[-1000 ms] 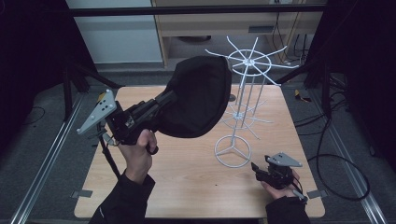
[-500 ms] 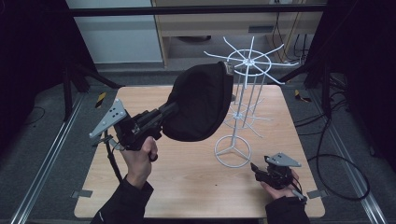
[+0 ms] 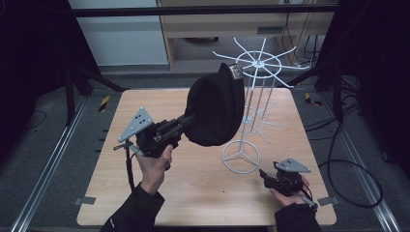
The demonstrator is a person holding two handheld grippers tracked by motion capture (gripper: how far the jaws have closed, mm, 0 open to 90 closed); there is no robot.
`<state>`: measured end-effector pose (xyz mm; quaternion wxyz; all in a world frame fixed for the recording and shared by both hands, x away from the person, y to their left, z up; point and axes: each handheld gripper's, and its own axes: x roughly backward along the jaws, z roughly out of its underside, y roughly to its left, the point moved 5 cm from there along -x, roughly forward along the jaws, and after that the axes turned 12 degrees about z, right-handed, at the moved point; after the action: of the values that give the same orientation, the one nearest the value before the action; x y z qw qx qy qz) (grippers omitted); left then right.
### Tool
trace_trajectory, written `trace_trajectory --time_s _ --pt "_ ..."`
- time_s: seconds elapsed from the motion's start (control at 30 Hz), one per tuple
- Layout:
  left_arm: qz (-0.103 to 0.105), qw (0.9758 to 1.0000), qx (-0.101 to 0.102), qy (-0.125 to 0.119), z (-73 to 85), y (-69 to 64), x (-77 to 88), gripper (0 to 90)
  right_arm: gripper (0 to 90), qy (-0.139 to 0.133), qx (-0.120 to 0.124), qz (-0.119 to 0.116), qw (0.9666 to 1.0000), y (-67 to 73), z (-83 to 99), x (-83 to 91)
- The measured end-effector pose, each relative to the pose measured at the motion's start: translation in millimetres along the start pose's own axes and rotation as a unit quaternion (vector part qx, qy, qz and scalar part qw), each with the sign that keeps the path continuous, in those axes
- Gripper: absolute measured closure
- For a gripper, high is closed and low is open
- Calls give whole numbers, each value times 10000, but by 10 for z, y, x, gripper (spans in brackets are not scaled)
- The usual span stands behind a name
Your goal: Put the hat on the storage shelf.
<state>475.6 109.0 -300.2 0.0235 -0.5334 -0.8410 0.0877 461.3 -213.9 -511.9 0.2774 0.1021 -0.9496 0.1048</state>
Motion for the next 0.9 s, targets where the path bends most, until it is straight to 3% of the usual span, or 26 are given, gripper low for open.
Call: trace_trajectory --time_s 0.2,0.43,0.53,0.7,0.77,0.87,0.9 --pt "-70 9998 -63 198 59 15 -50 786 377 10 -28 -11 10000 6 -1 3" --pt "-149 9990 -205 375 74 18 10 611 377 -8 -14 -3 10000 -2 0 4" --pt "-241 9984 -296 428 102 7 144 507 376 -2 -34 1 10000 -2 1 4" --pt "-422 9974 -254 523 186 37 361 396 373 -10 -31 14 10000 -8 2 5" --pt "-638 9958 -141 645 287 101 523 358 365 -7 -39 31 10000 -15 6 3" --pt "-745 9942 -115 763 368 149 616 330 353 -2 -57 43 10000 -22 9 0" --pt "-863 9923 -90 883 453 194 691 316 340 7 -74 67 9999 -27 14 -3"
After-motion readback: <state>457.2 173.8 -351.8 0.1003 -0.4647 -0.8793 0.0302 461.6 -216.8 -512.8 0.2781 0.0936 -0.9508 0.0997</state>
